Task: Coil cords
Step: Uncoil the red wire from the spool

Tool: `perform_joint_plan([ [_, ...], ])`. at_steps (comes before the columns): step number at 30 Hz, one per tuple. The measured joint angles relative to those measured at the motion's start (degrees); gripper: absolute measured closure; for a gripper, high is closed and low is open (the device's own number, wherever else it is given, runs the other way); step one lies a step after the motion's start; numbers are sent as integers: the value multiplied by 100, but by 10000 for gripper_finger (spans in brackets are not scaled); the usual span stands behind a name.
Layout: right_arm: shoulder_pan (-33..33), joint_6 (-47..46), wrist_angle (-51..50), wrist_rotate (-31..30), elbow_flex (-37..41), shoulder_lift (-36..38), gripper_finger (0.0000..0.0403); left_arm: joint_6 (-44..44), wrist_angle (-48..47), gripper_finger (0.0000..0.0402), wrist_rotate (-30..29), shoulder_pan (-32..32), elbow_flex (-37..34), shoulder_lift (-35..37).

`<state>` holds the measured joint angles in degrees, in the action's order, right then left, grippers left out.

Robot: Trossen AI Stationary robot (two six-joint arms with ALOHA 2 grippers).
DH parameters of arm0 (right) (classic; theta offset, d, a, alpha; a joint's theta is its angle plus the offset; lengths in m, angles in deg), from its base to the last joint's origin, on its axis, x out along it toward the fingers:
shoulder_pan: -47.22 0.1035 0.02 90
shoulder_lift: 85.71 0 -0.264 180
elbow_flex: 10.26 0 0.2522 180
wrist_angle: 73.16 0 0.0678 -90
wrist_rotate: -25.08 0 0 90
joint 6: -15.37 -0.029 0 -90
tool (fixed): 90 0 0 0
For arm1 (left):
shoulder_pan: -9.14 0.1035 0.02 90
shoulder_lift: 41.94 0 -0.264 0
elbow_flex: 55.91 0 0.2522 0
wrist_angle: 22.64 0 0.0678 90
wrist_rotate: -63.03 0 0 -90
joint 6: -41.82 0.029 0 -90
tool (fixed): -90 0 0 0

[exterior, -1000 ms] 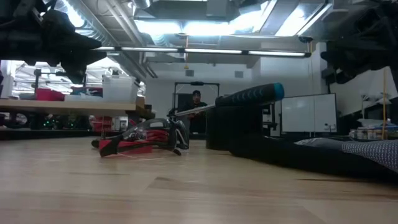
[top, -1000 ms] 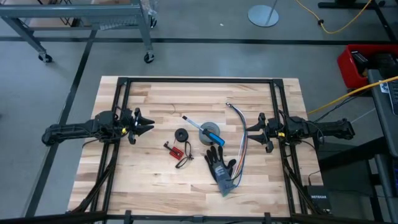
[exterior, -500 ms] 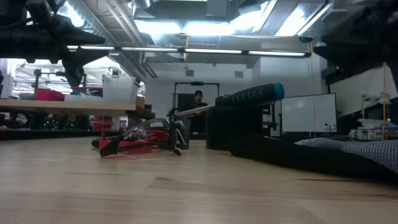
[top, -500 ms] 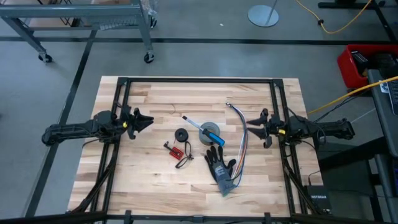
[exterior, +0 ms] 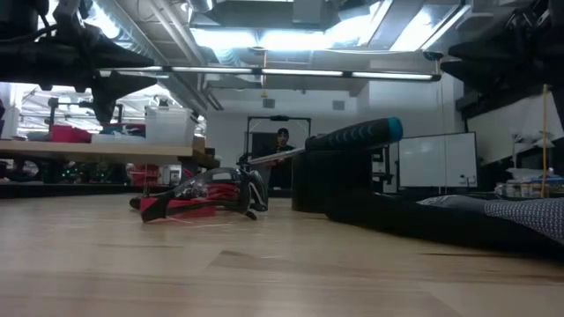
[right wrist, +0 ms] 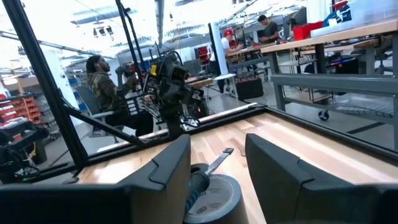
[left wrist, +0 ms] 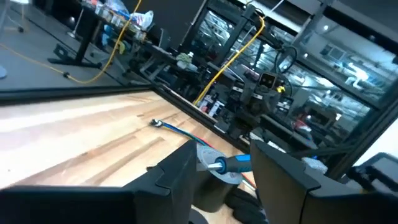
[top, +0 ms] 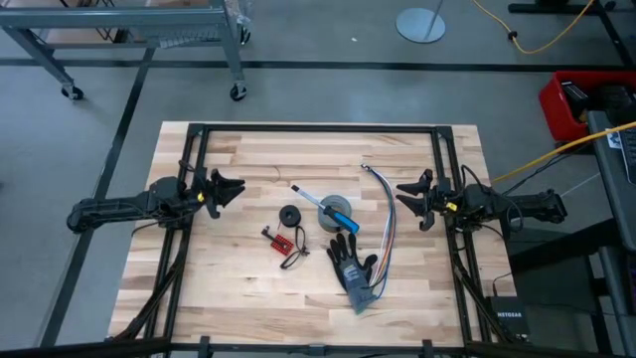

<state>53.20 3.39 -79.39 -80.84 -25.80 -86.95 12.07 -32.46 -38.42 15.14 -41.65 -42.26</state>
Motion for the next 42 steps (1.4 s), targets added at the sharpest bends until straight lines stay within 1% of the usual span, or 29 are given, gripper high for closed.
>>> perform_joint_plan([
  [2,0,-2,0,0,0,0,245,-9,2,247,-146,-2,0,0],
  [6,0,-4,2,2,-2,0,245,-178,-19,220,-660,0,0,-32],
  [9,0,-20,8,4,-4,0,245,-247,-48,196,-720,0,2,-157],
  [11,0,-196,21,4,-4,0,245,-576,-65,184,-720,0,2,-308],
  [13,1,-535,46,7,-6,0,245,-1140,-69,178,-719,0,2,-524],
  [15,2,-877,80,7,-9,0,245,-1793,-76,177,-644,0,2,-776],
  [18,0,-1161,206,9,-9,-2,245,-2472,-110,177,-296,0,2,-1211],
  [23,0,-1181,336,9,-11,-2,245,-3388,-150,176,-34,-2,2,-1961],
  [26,1,-1180,346,11,-11,-1,245,-3747,-126,176,106,-2,2,-2352],
  [30,1,-1274,354,11,-11,-2,245,-4004,147,176,143,-2,2,-2787],
  [36,1,-1373,351,11,-11,-15,245,-4056,902,176,143,-2,36,-3473],
  [42,1,-1370,348,11,-11,-15,245,-4077,1027,176,177,-2,347,-4285],
])
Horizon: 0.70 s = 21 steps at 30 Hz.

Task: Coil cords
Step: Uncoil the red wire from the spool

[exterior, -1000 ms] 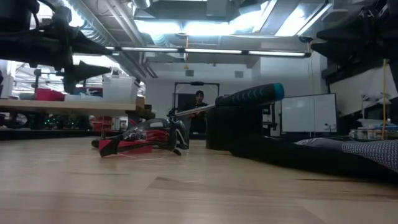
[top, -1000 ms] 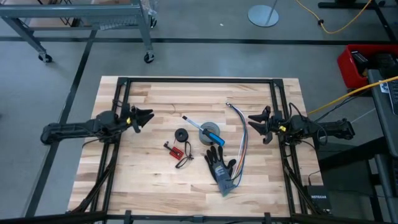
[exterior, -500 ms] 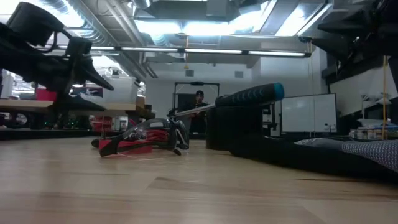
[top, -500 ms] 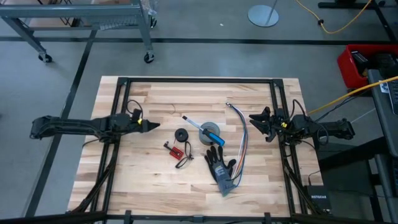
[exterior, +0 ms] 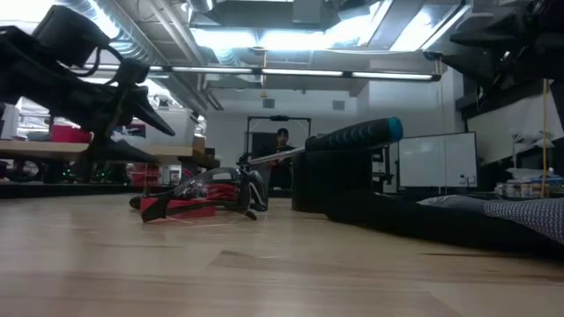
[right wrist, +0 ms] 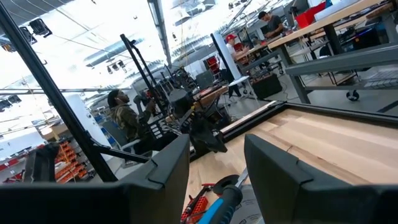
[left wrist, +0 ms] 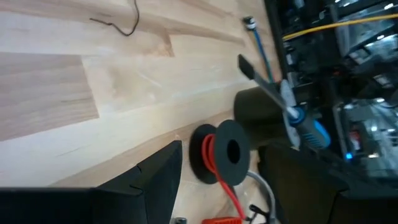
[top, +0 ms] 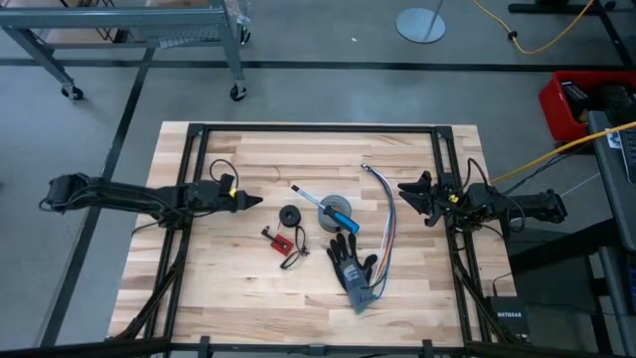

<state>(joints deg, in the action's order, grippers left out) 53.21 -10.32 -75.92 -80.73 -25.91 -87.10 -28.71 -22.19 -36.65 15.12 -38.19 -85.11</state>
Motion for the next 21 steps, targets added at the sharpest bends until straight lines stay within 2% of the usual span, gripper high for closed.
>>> perform_joint_plan([
  [16,1,4,-70,-2,-2,0,245,-218,43,176,953,-2,1053,-2387],
  [21,0,4,-98,-2,-2,0,245,-309,701,176,1218,-2,1185,-2973],
])
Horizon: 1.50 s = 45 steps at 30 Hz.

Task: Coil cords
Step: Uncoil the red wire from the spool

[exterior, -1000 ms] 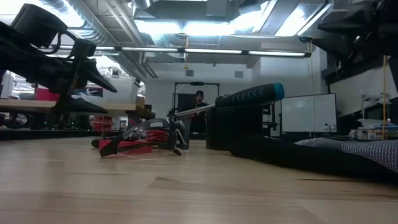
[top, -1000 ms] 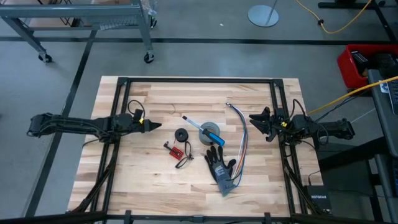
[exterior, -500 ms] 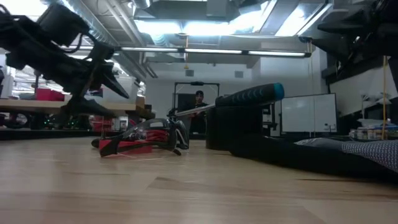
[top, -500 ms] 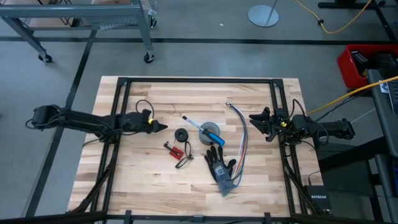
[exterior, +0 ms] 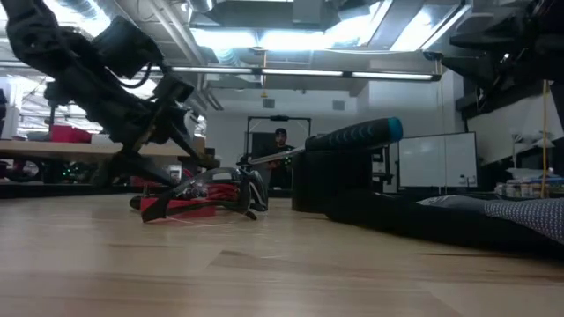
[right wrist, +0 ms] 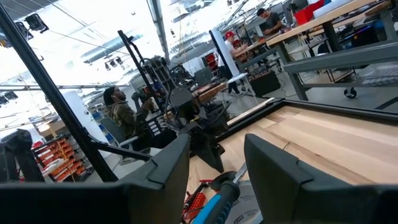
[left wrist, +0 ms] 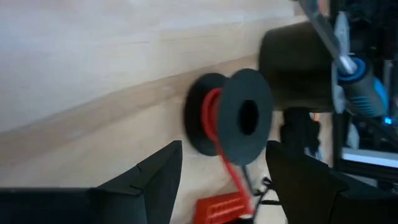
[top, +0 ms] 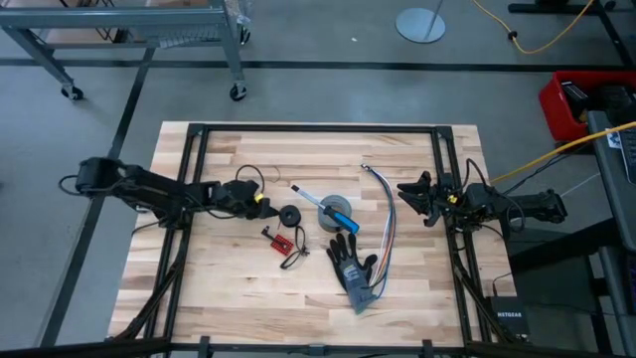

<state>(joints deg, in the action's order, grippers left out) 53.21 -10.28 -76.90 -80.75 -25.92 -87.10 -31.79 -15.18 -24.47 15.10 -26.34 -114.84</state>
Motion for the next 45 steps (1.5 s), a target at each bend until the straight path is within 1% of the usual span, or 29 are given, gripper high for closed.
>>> perform_joint_plan([
  [3,1,1,0,1,-1,0,245,-12,184,176,68,0,124,-314],
  [9,1,2,-11,-1,-1,0,245,6,215,176,163,0,379,-829],
  [14,1,2,-115,-1,-1,0,245,9,223,183,306,0,508,-1028],
  [18,1,2,-125,-1,-1,-2,245,8,220,219,457,0,510,-1032],
  [28,-1,2,-120,2,-1,-2,245,9,246,350,506,199,516,-1025],
  [31,-1,2,-120,34,-1,-2,245,8,286,377,518,287,522,-1019],
  [33,0,2,-118,54,-1,-2,245,9,287,387,521,331,525,-1014],
  [37,1,0,-117,146,-1,-2,245,9,265,384,515,357,525,-1014],
  [39,1,0,-116,146,-1,-2,245,81,227,372,502,356,522,-1014],
  [45,1,0,-117,148,-1,-2,245,657,185,333,462,341,515,-1023],
])
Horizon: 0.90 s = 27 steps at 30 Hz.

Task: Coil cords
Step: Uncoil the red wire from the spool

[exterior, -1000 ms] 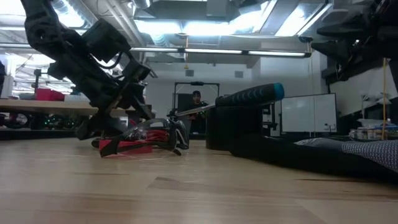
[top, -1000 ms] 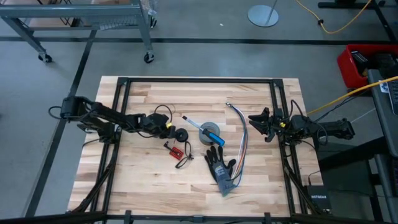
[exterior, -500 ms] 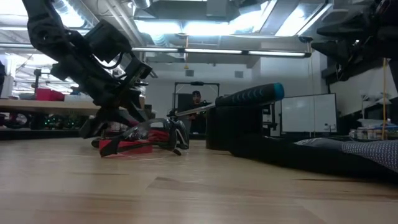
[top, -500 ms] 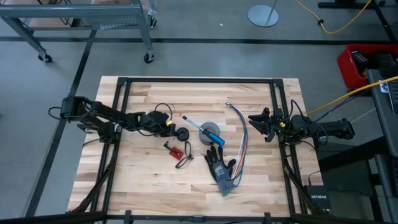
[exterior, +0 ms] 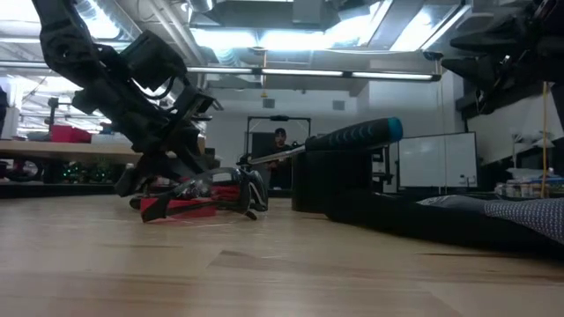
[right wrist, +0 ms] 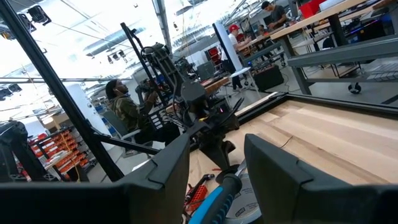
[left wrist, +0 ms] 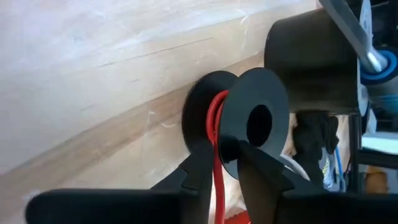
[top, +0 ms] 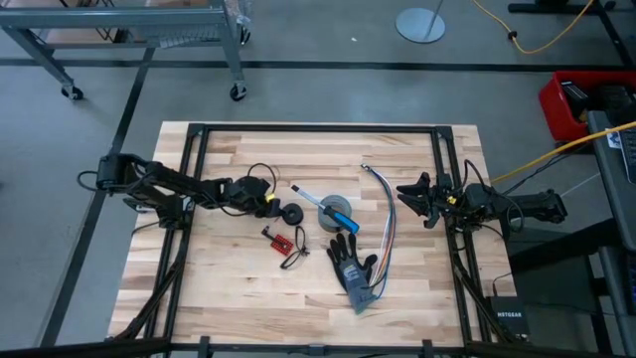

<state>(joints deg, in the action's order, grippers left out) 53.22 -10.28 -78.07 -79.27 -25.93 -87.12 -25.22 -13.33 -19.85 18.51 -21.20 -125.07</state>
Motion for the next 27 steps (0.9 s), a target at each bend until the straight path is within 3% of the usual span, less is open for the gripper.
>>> perform_joint_plan([
  [9,-1,0,0,0,0,0,245,331,4,303,-244,217,-4,-2],
  [27,-1,0,1,-4,0,0,245,729,25,302,-387,933,-7,0],
])
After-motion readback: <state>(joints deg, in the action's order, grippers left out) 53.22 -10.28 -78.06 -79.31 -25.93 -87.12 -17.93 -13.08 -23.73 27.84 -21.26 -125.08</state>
